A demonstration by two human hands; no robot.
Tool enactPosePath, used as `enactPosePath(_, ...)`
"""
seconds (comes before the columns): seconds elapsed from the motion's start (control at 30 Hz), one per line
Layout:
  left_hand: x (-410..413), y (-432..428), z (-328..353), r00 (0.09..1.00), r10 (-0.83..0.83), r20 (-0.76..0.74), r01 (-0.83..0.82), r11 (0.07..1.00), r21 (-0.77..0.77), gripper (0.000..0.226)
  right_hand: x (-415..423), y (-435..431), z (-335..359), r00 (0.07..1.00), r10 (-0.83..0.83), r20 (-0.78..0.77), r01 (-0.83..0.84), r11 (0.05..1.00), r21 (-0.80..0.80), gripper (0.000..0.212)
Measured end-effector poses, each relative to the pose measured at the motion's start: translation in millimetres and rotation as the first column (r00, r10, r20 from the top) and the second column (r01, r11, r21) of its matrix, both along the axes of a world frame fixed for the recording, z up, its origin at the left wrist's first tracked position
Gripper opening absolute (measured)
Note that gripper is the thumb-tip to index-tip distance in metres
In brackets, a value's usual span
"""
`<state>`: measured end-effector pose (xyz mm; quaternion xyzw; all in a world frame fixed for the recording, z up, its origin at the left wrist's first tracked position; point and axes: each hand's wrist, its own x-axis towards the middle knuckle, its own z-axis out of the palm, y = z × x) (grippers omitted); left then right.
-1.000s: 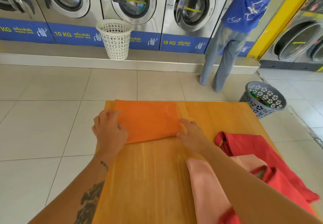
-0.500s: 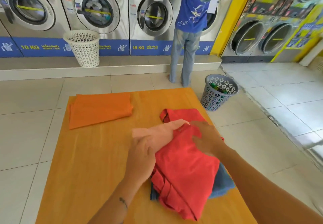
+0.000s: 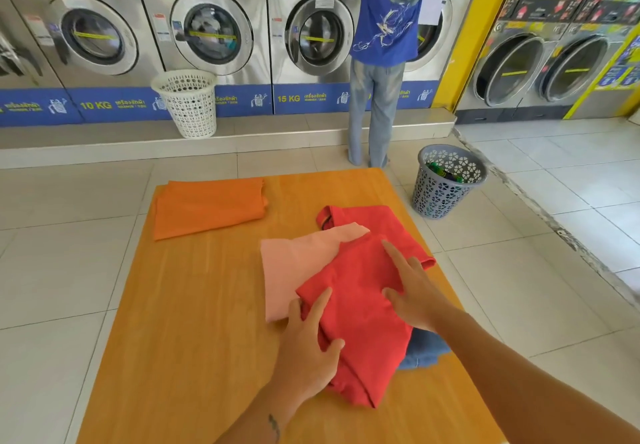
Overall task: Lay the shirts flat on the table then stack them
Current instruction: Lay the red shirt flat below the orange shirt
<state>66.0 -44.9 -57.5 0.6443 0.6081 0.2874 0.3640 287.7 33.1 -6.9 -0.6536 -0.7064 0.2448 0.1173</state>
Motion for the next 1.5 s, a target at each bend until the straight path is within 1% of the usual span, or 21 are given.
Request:
enactPosePath(0.07,2,1,0,0.996,0.049,0.074,-0.05,0.999,0.016,0.079,-2,-3,0,0.998,0.05,0.037,-0.051,0.998,0.025,0.087)
enactPosePath(0.13,3,6,5,0.985,0.087,0.151,-0.094,0.995,0.042,0.075,-2,-5,2,0.993,0.083,0.089,-0.09,0.993,0.079,0.076)
enactPosePath(0.2,4,13,12,0.969,0.116,0.218,-0.131,0.99,0.056,0.071,-4,-5,7,0.99,0.084,0.117,-0.1,0.986,0.136,0.064)
enactPosePath(0.27,-1,19,20,0.946,0.144,0.291,-0.166,0.985,0.05,0.067,-8,-3,13,0.992,0.069,0.106,-0.088,0.977,0.193,0.055)
enactPosePath(0.33,-15,29,28,0.916,0.164,0.367,-0.19,0.981,0.037,0.067,-15,0,20,0.997,0.049,0.062,-0.064,0.963,0.261,0.052)
enactPosePath(0.4,-38,40,37,0.882,0.18,0.436,-0.209,0.978,0.021,0.067,-25,7,27,0.999,0.037,-0.019,-0.029,0.949,0.313,0.05)
enactPosePath(0.5,-82,60,53,0.873,0.189,0.45,-0.218,0.976,0.012,0.066,-54,26,38,0.988,0.049,-0.15,0.009,0.933,0.359,0.05)
enactPosePath(0.57,-114,73,62,0.875,0.2,0.44,-0.233,0.972,0.021,0.065,-82,41,40,0.975,0.076,-0.207,0.004,0.933,0.361,0.051)
enactPosePath(0.67,-168,95,68,0.893,0.247,0.376,-0.282,0.958,0.041,0.062,-130,65,35,0.957,0.107,-0.271,-0.019,0.95,0.311,0.047)
enactPosePath(0.77,-225,118,64,0.941,0.243,0.236,-0.268,0.96,0.077,0.059,-180,88,20,0.929,0.121,-0.351,-0.051,0.978,0.202,0.044)
enactPosePath(0.83,-260,135,58,0.961,0.242,0.136,-0.254,0.964,0.081,0.059,-214,102,8,0.932,0.101,-0.348,-0.052,0.988,0.148,0.045)
enactPosePath(0.97,-312,171,36,0.969,0.245,0.011,-0.245,0.965,0.095,0.059,-271,123,-16,0.931,0.068,-0.359,-0.041,0.996,0.081,0.045)
enactPosePath(1.1,-337,200,7,0.975,0.191,-0.116,-0.182,0.98,0.082,0.057,-301,130,-43,0.96,0.035,-0.279,-0.037,0.999,0.0,0.051)
enactPosePath(1.2,-344,210,-18,0.955,0.066,-0.288,-0.061,0.998,0.025,0.054,-306,125,-62,0.981,0.075,-0.178,-0.093,0.991,-0.101,0.057)
enactPosePath(1.23,-346,212,-24,0.947,0.042,-0.318,-0.045,0.999,-0.001,0.054,-305,125,-66,0.984,0.083,-0.156,-0.103,0.987,-0.124,0.057)
enactPosePath(1.33,-350,212,-34,0.946,0.06,-0.32,-0.08,0.996,-0.05,0.054,-299,129,-68,0.984,0.073,-0.164,-0.096,0.986,-0.134,0.058)
enactPosePath(1.4,-348,207,-36,0.915,0.112,-0.388,-0.122,0.992,-0.003,0.055,-293,132,-67,0.981,0.062,-0.184,-0.089,0.986,-0.141,0.059)
enactPosePath(1.47,-341,199,-31,0.837,0.23,-0.497,-0.181,0.973,0.144,0.053,-288,133,-63,0.981,0.069,-0.181,-0.098,0.983,-0.157,0.06)
enactPosePath(1.5,-335,193,-28,0.81,0.294,-0.507,-0.203,0.952,0.227,0.05,-286,133,-59,0.981,0.087,-0.175,-0.114,0.982,-0.153,0.06)
